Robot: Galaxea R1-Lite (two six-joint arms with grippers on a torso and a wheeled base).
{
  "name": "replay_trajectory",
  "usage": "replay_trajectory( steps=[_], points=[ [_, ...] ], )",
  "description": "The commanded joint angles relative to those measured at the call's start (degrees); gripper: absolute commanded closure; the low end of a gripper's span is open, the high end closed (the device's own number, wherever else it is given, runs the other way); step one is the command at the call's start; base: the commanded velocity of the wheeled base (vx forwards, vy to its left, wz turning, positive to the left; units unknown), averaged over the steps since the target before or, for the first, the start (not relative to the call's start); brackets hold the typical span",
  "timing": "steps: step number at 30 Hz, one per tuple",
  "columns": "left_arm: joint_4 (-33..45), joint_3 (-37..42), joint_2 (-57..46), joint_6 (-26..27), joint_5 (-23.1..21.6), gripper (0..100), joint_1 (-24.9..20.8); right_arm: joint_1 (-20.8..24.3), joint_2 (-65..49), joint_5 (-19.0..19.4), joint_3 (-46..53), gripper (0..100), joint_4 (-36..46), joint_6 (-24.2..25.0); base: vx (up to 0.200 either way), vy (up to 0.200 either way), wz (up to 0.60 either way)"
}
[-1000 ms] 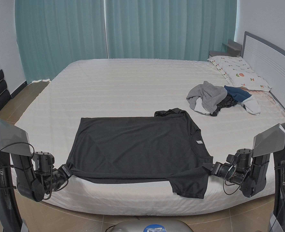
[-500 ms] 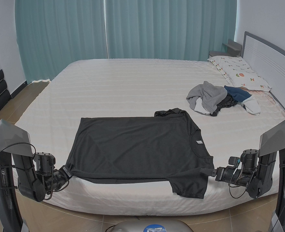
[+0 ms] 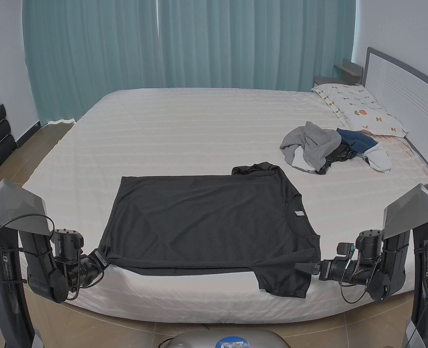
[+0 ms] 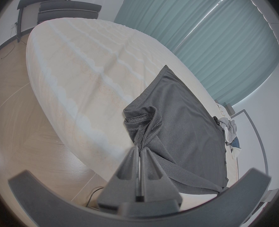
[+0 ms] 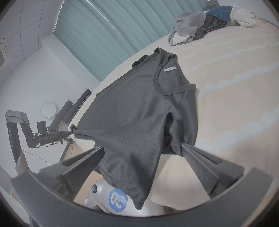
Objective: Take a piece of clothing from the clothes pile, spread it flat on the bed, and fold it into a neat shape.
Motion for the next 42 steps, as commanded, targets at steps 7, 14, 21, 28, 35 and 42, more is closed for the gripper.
replay_trajectory(
  steps=[7, 14, 21, 28, 35, 42],
  points=[
    [-0.05, 0.04, 0.19, -0.03, 0.09, 100, -0.16, -4.23, -7.74, 0.58, 1.82, 0, -0.82, 0.49, 0.000, 0.000, 0.00],
    [-0.05, 0.04, 0.19, -0.03, 0.09, 100, -0.16, -3.17, -7.30, 0.84, 3.93, 0, -0.91, 0.23, 0.000, 0.000, 0.00],
    [-0.05, -0.05, 0.19, -0.03, 0.09, 100, -0.16, -1.50, -4.05, 3.57, 4.72, 0, -0.82, 0.05, 0.000, 0.000, 0.00],
    [-0.05, -0.05, 0.19, -0.03, 0.09, 100, -0.16, 0.26, -0.18, 3.48, 3.13, 0, -0.91, -1.27, 0.000, 0.000, 0.00],
    [-0.05, -0.05, 0.19, -0.03, 0.09, 100, -0.16, 0.52, 0.17, 3.21, 0.85, 0, -0.91, -1.09, 0.000, 0.000, 0.00],
    [0.03, -0.05, 0.19, -0.03, 0.09, 100, -0.16, 1.13, 0.61, 3.13, 0.15, 0, -0.91, -0.83, 0.000, 0.000, 0.00]
  ],
)
